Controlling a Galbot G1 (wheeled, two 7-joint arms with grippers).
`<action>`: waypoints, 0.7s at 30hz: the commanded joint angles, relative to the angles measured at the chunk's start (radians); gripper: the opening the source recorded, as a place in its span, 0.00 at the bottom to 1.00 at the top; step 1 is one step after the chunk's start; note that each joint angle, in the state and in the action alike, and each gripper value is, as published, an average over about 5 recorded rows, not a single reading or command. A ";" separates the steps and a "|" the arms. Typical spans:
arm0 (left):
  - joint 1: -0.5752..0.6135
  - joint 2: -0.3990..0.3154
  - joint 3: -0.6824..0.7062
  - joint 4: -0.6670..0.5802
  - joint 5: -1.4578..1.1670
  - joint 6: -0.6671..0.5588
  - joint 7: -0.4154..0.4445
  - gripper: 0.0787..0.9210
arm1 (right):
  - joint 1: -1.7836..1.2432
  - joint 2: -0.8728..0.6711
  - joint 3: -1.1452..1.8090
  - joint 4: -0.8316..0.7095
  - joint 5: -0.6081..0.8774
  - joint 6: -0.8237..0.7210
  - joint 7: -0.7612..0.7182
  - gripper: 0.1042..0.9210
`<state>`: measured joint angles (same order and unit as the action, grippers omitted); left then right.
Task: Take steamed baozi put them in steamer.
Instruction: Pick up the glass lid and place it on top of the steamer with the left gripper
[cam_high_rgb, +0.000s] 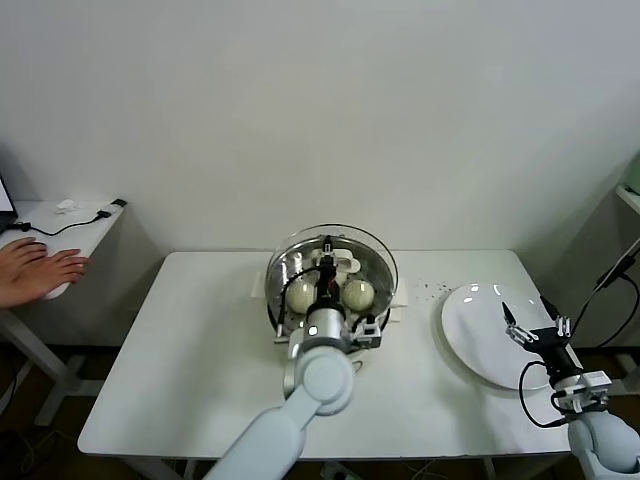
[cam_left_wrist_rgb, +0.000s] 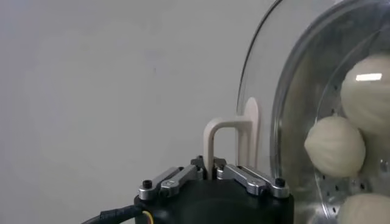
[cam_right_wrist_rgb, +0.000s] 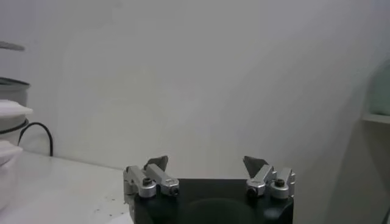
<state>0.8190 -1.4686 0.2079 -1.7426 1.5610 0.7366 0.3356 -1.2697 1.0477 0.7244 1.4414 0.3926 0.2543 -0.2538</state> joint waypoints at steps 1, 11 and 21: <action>-0.026 -0.086 0.011 0.150 0.031 0.049 -0.003 0.09 | 0.003 -0.001 0.005 -0.011 0.001 0.003 -0.003 0.88; -0.021 -0.068 -0.022 0.160 0.021 0.049 -0.001 0.09 | 0.009 0.000 0.002 -0.015 -0.001 0.004 -0.005 0.88; -0.013 -0.058 -0.042 0.146 0.000 0.049 -0.003 0.09 | 0.010 0.004 0.002 -0.018 -0.008 0.006 -0.007 0.88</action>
<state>0.8053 -1.5217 0.1775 -1.6108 1.5721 0.7366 0.3363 -1.2603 1.0504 0.7246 1.4259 0.3859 0.2593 -0.2598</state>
